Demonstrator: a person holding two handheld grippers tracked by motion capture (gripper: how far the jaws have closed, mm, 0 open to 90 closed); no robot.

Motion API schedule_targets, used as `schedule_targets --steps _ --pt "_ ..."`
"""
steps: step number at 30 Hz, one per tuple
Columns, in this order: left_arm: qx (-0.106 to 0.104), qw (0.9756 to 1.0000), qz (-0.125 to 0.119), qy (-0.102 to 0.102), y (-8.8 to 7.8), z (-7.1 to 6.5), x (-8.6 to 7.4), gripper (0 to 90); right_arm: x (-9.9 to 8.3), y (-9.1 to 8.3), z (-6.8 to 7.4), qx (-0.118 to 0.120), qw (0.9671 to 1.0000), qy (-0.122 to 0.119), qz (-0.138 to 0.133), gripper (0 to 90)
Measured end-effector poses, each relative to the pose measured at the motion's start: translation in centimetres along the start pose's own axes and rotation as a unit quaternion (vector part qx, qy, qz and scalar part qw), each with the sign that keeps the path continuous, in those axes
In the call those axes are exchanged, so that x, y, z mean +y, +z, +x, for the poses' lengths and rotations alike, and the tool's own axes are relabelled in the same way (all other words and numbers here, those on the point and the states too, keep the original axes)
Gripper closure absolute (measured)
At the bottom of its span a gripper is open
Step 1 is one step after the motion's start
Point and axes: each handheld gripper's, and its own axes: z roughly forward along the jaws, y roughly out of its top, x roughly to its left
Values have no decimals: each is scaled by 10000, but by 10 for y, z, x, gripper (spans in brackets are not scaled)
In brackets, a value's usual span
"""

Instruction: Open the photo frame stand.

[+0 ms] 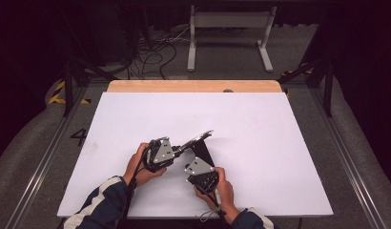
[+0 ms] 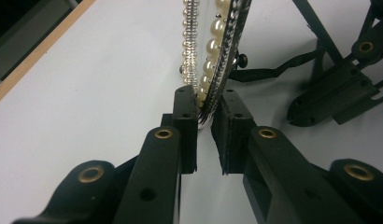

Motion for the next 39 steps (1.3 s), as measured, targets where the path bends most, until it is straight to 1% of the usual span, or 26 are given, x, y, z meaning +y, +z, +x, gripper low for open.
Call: schedule_targets --steps 4,12,18,26,31,35,36,37,39 --pt "-25 10000 -10 -79 0 0 -1 797 -2 -1 -3 -6 10000 2 -18 900" --pt "-97 9999 -41 -63 1 0 -1 794 -5 -2 -7 20 10000 19 6 900" --pt "-142 9998 -48 -105 1 0 -1 793 -7 -3 -10 6 10000 25 17 900" --pt "-136 9998 -65 -133 2 -1 0 792 -8 -5 -15 9 10000 74 21 900" --pt "-140 9997 -91 -173 3 0 -1 788 -9 -6 -16 25 10000 63 16 900" --pt "-142 9997 -113 -190 4 -1 -1 764 -10 -5 -17 73 9999 74 22 900" --pt "-142 9997 -113 -190 4 -1 -1 738 -10 -5 -17 94 9999 78 22 900" --pt "-130 9997 -121 -191 4 -1 -1 738 -10 -5 -17 94 9999 78 22 900" --pt "-171 9996 -171 -169 3 -1 0 733 -11 -6 -18 141 9998 110 12 900"
